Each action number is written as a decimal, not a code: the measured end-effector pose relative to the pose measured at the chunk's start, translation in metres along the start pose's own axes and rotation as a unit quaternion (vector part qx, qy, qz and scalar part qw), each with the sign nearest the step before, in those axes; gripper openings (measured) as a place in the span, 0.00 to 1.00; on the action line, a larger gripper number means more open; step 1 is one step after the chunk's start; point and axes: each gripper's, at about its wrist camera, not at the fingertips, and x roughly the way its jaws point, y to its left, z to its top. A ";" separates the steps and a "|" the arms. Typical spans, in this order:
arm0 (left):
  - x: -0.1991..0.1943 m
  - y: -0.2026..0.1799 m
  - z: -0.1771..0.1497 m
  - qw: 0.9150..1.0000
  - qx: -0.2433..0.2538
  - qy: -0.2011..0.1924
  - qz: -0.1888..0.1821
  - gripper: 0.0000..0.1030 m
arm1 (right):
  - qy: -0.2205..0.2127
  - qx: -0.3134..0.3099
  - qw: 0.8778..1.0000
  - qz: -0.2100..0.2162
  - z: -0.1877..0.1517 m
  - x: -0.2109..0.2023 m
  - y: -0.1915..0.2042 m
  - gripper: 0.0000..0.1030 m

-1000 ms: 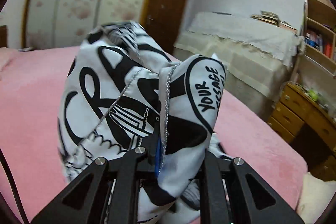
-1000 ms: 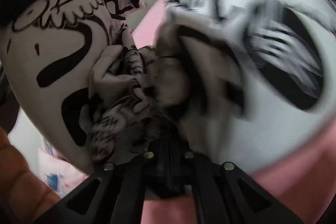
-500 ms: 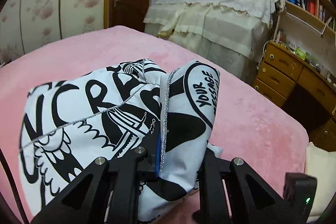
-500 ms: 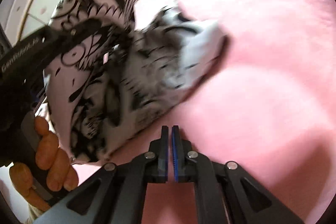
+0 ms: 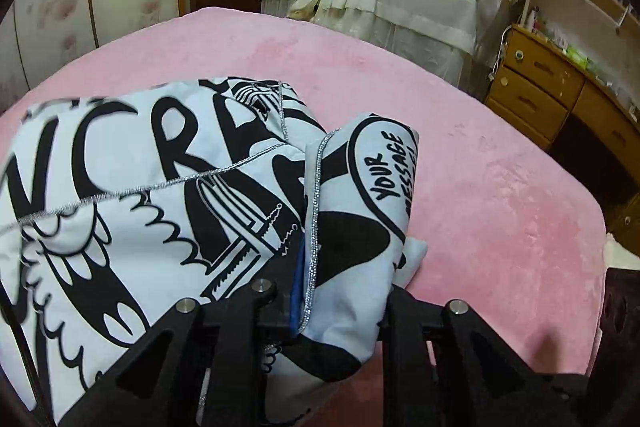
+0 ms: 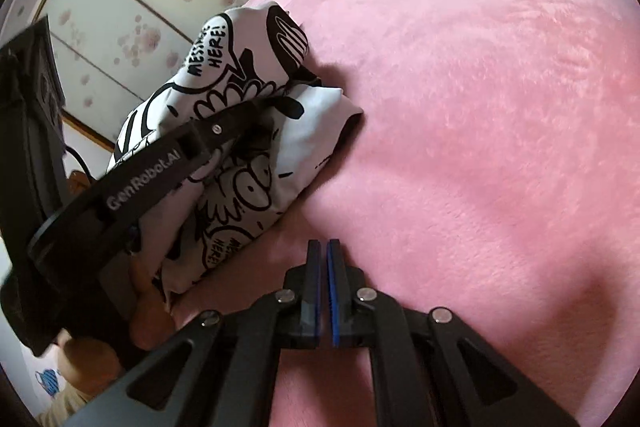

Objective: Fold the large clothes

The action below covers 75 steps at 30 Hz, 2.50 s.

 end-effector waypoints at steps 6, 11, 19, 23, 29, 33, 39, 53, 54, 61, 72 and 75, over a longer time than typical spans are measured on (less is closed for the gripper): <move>-0.029 -0.003 0.014 0.999 -0.025 0.032 -0.032 0.68 | 0.002 -0.032 0.999 -0.037 0.021 -0.014 0.010 0.08; -0.082 0.007 0.014 0.995 -0.065 0.020 -0.073 0.83 | -0.025 -0.056 0.998 -0.025 0.042 -0.041 0.024 0.46; -0.145 0.073 -0.010 0.985 -0.139 -0.037 0.095 0.83 | -0.022 -0.066 0.997 0.031 0.094 -0.047 0.035 0.49; -0.137 0.117 -0.031 0.967 -0.190 -0.005 0.169 0.83 | 0.008 -0.080 0.997 0.023 0.120 -0.012 0.049 0.49; -0.111 0.134 -0.047 0.963 -0.215 0.024 0.161 0.69 | 0.032 -0.093 0.995 0.036 0.126 0.018 0.051 0.42; -0.104 0.131 -0.049 0.964 -0.215 0.018 0.157 0.62 | 0.017 -0.131 0.991 0.026 0.119 0.012 0.055 0.23; -0.096 0.121 -0.065 0.968 -0.185 0.001 0.168 0.58 | -0.002 -0.108 0.994 0.016 0.076 0.003 0.023 0.19; -0.118 0.130 -0.045 0.972 -0.198 0.048 0.120 0.62 | 0.002 -0.157 0.985 -0.074 0.085 -0.018 0.045 0.34; -0.125 0.133 -0.040 0.973 -0.199 0.038 0.114 0.62 | -0.012 -0.162 0.984 -0.075 0.091 -0.026 0.050 0.34; -0.105 0.179 0.038 0.971 -0.211 0.020 0.113 0.66 | -0.040 -0.242 0.969 -0.008 0.144 -0.007 0.134 0.35; -0.009 0.223 0.067 0.963 -0.222 0.085 0.124 0.57 | 0.043 -0.272 0.954 -0.121 0.202 0.150 0.160 0.33; -0.005 0.231 0.059 0.963 -0.234 0.079 0.107 0.58 | 0.063 -0.236 0.961 -0.133 0.217 0.158 0.120 0.31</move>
